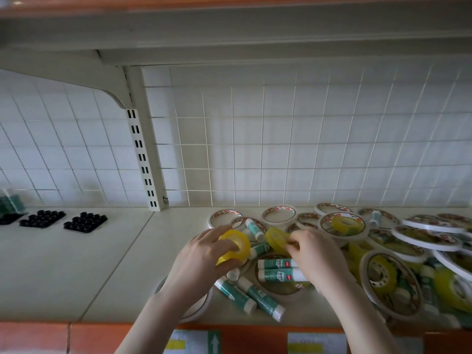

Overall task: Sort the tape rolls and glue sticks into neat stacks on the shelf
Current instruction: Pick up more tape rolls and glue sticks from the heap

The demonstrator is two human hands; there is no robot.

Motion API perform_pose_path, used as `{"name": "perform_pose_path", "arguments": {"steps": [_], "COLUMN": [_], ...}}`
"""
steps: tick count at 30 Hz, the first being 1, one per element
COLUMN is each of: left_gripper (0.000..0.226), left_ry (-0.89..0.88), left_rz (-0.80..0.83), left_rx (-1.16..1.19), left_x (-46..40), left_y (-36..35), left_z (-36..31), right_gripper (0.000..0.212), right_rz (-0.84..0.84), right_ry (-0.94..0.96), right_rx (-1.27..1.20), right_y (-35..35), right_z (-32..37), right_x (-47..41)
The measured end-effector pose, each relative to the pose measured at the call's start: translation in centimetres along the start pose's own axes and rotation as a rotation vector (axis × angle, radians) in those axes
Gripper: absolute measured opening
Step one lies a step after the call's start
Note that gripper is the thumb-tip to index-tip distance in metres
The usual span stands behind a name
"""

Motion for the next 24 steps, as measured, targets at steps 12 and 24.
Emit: {"name": "perform_pose_path", "arguments": {"steps": [12, 24], "left_gripper": [0.019, 0.018], "left_ry": [0.046, 0.008], "left_rz": [-0.015, -0.071], "left_rx": [-0.046, -0.165], "left_x": [-0.1, 0.3], "left_y": [0.0, 0.8], "left_z": [-0.4, -1.9], "right_gripper": [0.022, 0.024], "right_rz": [0.128, -0.003], "right_ry": [0.005, 0.043], "right_rx": [-0.07, -0.057], "right_y": [-0.1, 0.2], "right_z": [-0.4, -0.6], "right_x": [-0.3, 0.2]}}
Point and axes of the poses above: each hand's wrist, its own x-axis away from the middle knuckle, its own y-axis out of the back of the hand, z = x × y, the point moved 8 cm from there along -x, towards the middle knuckle, and after that the axes turned 7 degrees about x, right-handed, at the moved point
